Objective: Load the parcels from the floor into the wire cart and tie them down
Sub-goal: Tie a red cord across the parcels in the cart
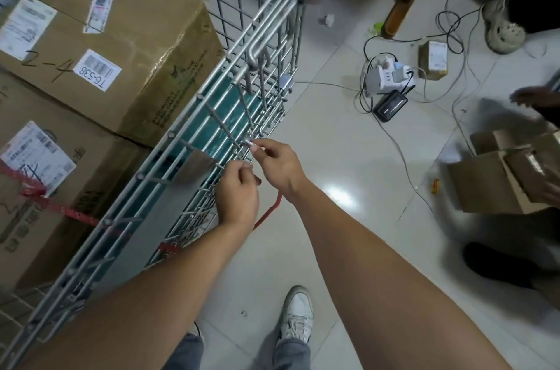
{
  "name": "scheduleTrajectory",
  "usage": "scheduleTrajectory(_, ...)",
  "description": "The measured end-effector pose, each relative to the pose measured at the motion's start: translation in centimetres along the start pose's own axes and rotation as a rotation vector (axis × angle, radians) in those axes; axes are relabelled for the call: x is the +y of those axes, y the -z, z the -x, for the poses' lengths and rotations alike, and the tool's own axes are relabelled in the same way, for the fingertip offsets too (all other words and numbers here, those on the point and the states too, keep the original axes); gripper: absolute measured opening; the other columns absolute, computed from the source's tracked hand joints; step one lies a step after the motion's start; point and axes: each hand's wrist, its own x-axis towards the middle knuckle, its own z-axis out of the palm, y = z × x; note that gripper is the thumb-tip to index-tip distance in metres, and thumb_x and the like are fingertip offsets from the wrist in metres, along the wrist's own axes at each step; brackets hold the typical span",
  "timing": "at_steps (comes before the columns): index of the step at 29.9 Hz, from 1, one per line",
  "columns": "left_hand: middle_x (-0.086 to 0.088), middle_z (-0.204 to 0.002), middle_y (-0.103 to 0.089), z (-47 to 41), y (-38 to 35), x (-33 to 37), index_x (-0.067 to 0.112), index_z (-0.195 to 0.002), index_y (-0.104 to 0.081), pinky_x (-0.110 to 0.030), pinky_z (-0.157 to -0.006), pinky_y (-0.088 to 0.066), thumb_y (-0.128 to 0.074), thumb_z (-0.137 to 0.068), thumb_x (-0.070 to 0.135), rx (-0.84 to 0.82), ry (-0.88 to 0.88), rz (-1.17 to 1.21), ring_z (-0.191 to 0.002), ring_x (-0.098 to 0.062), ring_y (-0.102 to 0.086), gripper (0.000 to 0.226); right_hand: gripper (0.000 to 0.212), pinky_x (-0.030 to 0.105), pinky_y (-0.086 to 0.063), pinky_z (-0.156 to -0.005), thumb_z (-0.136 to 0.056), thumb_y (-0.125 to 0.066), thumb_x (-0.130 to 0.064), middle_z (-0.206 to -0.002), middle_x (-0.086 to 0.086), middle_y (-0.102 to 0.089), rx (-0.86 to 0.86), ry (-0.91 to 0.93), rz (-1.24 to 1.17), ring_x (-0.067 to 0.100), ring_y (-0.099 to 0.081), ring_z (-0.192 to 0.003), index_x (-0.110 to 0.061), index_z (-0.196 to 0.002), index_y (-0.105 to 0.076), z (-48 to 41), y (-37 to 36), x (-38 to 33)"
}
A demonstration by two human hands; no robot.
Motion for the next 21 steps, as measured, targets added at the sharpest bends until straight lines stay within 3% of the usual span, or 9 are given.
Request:
scheduleTrajectory(4,0.003,-0.073,-0.057,-1.2,0.4,2.1,0.018,-0.089,-0.055,-0.031,-0.053,-0.029,-0.046,-0.106,0.019,-0.009,-0.139,-0.216,-0.070,-0.024,-0.052,0.019,0.026,0.031,-0.054,-0.090,-0.102,-0.059,-0.035,-0.114,-0.001,-0.076,0.068,0.065,0.223,0.019,-0.067,-0.103,-0.031,-0.123,-0.075,-1.1,-0.5,-1.3)
scheduleTrajectory(6,0.000,-0.075,-0.057,-1.8,0.7,2.8,0.019,-0.091,-0.053,-0.031,-0.053,-0.029,-0.043,-0.107,0.022,-0.020,-0.150,-0.334,-0.074,-0.030,-0.056,0.019,0.024,0.031,-0.056,-0.085,-0.101,-0.059,-0.036,-0.113,-0.005,-0.076,0.065,0.086,0.330,0.018,-0.067,-0.102,-0.035,-0.118,-0.076,-1.7,-0.7,-1.9)
scheduleTrajectory(8,-0.001,-0.081,-0.058,-1.7,0.8,3.0,0.022,-0.098,-0.052,-0.032,-0.056,-0.039,-0.043,-0.106,0.023,-0.128,-0.149,-0.578,-0.075,-0.030,-0.058,0.012,0.022,0.030,-0.055,-0.084,-0.100,-0.062,-0.037,-0.113,-0.006,-0.076,0.055,0.065,0.371,0.017,-0.067,-0.103,-0.035,-0.116,-0.078,-2.2,-0.8,-2.2)
scheduleTrajectory(11,-0.005,-0.099,-0.067,-0.7,1.8,5.0,0.018,-0.111,-0.058,-0.040,-0.075,-0.059,-0.050,-0.100,0.024,-0.398,-0.157,-0.986,-0.086,-0.029,-0.066,0.014,0.020,0.032,-0.054,-0.093,-0.098,-0.068,-0.031,-0.112,0.000,-0.077,0.034,-0.008,0.231,0.019,-0.068,-0.103,-0.026,-0.113,-0.080,-2.0,-1.1,-2.5)
scheduleTrajectory(13,-0.007,-0.113,-0.068,0.3,3.1,7.8,0.018,-0.125,-0.063,-0.036,-0.081,-0.056,-0.050,-0.102,0.026,-0.556,-0.189,-1.247,-0.100,-0.029,-0.067,0.028,0.021,0.030,-0.052,-0.095,-0.098,-0.069,-0.025,-0.111,0.004,-0.078,0.018,-0.049,0.100,0.017,-0.068,-0.099,-0.016,-0.114,-0.080,-1.4,-1.2,-2.6)
scheduleTrajectory(15,-0.008,-0.114,-0.069,1.6,4.7,11.8,0.013,-0.125,-0.067,-0.035,-0.081,-0.053,-0.050,-0.103,0.025,-0.531,-0.371,-1.377,-0.104,-0.028,-0.069,0.030,0.017,0.027,-0.054,-0.087,-0.101,-0.063,-0.015,-0.096,0.007,-0.076,-0.002,-0.149,-0.069,0.013,-0.065,-0.083,-0.005,-0.103,-0.077,-0.3,-0.9,-3.3)
scheduleTrajectory(18,-0.005,-0.078,-0.070,1.9,7.0,17.4,0.010,-0.097,-0.072,-0.029,-0.062,-0.053,-0.053,-0.098,0.022,-0.291,-0.977,-1.040,-0.068,-0.023,-0.069,0.023,0.029,0.033,-0.052,-0.082,-0.105,-0.047,0.001,-0.082,-0.002,-0.057,0.014,-0.146,-0.094,0.014,-0.057,-0.077,-0.017,-0.084,-0.057,0.9,-0.9,-4.2)
scheduleTrajectory(20,-0.002,-0.059,-0.059,0.0,8.9,20.7,0.009,-0.077,-0.066,-0.023,-0.046,-0.040,-0.057,-0.092,0.016,-0.086,-1.312,-0.693,-0.047,-0.016,-0.050,0.019,0.023,0.025,-0.050,-0.076,-0.102,-0.047,0.009,-0.088,0.005,-0.061,0.054,-0.170,-0.165,0.013,-0.057,-0.073,0.001,-0.095,-0.067,0.9,-1.4,-4.5)
scheduleTrajectory(21,-0.001,-0.057,-0.055,-1.3,9.8,22.0,0.008,-0.074,-0.064,-0.024,-0.042,-0.037,-0.057,-0.092,0.014,-0.015,-1.341,-0.610,-0.044,-0.017,-0.045,0.020,0.023,0.016,-0.048,-0.066,-0.101,-0.048,0.011,-0.100,0.013,-0.065,0.039,-0.239,-0.215,0.008,-0.058,-0.065,0.008,-0.109,-0.069,0.8,-1.6,-4.8)
